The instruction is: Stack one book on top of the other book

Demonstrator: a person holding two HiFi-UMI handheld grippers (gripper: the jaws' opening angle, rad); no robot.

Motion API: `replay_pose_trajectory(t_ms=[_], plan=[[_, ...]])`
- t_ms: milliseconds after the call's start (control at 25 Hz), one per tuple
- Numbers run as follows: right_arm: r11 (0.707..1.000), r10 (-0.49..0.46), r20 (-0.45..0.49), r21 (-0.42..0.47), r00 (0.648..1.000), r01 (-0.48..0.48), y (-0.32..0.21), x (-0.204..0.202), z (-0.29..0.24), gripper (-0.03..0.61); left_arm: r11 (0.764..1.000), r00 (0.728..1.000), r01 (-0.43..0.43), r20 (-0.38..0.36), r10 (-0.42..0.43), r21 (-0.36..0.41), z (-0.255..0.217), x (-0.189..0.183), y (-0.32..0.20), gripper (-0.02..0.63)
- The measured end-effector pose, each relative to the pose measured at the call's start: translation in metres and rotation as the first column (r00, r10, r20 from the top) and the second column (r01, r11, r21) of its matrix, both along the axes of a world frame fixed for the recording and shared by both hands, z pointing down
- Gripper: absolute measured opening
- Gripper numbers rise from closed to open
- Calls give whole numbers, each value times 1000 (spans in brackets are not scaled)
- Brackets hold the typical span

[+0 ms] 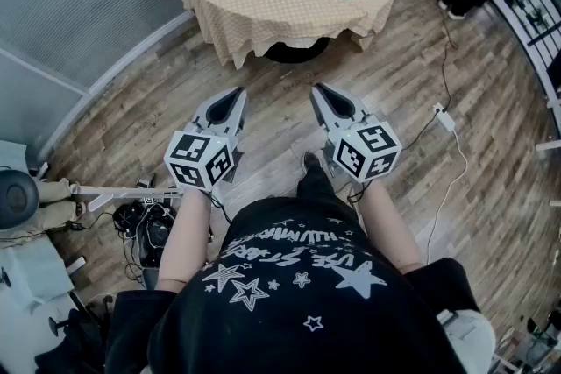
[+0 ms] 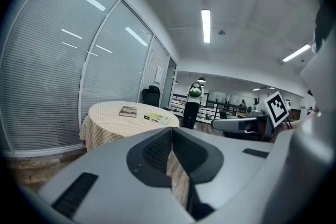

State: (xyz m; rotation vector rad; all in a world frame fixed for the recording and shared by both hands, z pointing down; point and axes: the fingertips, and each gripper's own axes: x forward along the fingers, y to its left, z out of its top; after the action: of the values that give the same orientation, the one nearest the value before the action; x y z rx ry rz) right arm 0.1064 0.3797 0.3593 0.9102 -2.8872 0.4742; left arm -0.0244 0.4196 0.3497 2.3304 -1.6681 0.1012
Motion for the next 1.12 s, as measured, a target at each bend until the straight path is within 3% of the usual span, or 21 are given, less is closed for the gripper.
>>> replay_pose_trajectory(t_ms=[560, 1120], plan=[[1000, -6, -33, -23, 999, 5, 1, -20, 8, 43, 999, 1000, -29, 5, 29, -22, 6, -13, -8, 11], [998, 23, -39, -53, 999, -25, -22, -5, 22, 43, 995, 998, -60, -7, 60, -76, 27, 0, -30, 11]])
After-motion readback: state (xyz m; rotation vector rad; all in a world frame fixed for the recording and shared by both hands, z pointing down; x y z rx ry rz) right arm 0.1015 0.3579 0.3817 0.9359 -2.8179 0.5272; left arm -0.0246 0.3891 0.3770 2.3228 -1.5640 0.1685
